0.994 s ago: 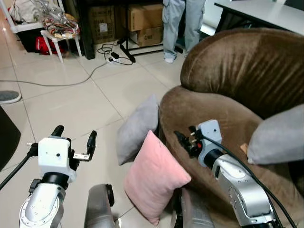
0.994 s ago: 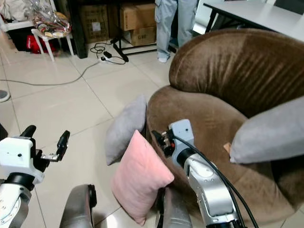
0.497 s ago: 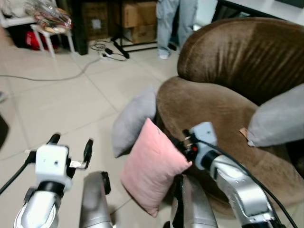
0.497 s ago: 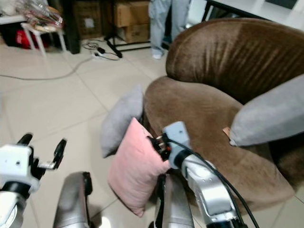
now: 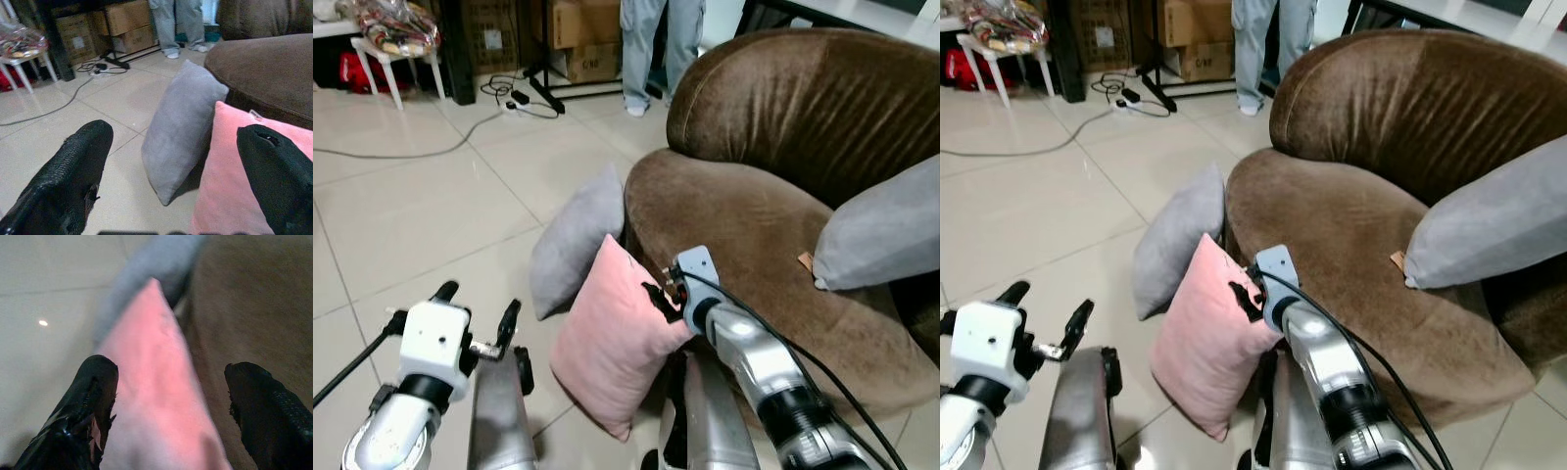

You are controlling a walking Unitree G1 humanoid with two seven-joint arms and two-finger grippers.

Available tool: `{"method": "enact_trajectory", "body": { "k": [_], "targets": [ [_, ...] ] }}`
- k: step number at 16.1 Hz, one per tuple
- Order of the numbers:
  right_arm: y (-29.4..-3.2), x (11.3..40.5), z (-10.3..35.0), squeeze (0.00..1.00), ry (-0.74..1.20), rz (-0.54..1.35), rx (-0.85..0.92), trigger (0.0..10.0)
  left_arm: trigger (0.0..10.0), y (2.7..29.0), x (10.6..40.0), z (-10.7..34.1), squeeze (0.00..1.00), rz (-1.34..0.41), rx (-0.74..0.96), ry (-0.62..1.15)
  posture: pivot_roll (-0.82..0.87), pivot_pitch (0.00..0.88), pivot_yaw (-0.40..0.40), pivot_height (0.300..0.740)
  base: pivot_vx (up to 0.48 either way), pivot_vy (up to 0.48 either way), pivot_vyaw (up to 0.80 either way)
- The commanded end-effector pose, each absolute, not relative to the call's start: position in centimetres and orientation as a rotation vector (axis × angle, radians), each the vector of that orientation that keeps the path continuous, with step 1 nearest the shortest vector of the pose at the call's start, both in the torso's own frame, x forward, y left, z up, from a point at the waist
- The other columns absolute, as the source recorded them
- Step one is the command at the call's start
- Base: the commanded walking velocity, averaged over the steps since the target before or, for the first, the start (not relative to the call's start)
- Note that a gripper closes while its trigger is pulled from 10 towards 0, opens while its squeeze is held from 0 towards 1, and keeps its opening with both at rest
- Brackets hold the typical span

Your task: Move the pillow to the sofa from floor

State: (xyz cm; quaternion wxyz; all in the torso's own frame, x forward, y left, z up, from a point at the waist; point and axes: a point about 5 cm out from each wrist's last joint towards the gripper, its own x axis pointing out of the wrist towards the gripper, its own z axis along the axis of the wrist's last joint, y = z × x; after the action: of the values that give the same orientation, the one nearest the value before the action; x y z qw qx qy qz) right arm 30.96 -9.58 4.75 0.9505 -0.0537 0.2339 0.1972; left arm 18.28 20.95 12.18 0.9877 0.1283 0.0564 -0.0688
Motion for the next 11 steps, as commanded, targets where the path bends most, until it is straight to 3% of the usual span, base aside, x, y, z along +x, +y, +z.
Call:
{"method": "enact_trajectory", "body": {
  "k": [1,7,11],
  "targets": [
    [-11.1,31.6,4.4,1.0,0.487,0.308,-0.103,10.0,10.0,20.6,18.5,12.2,0.0,-0.17,0.25,0.121,0.0,0.03,-0.107,0.459,0.0,0.0,0.0],
    [-12.0,31.5,4.1,1.0,0.45,0.327,-0.034,10.0,10.0,20.1,18.4,13.4,0.0,-0.269,0.247,0.119,-0.05,0.113,0.013,0.459,0.0,0.0,0.0],
    [-11.9,31.2,3.8,1.0,0.447,0.359,-0.055,10.0,10.0,19.9,18.1,13.6,0.0,-0.319,0.247,0.132,-0.06,0.142,0.02,0.459,0.0,0.0,0.0]
  ]
}}
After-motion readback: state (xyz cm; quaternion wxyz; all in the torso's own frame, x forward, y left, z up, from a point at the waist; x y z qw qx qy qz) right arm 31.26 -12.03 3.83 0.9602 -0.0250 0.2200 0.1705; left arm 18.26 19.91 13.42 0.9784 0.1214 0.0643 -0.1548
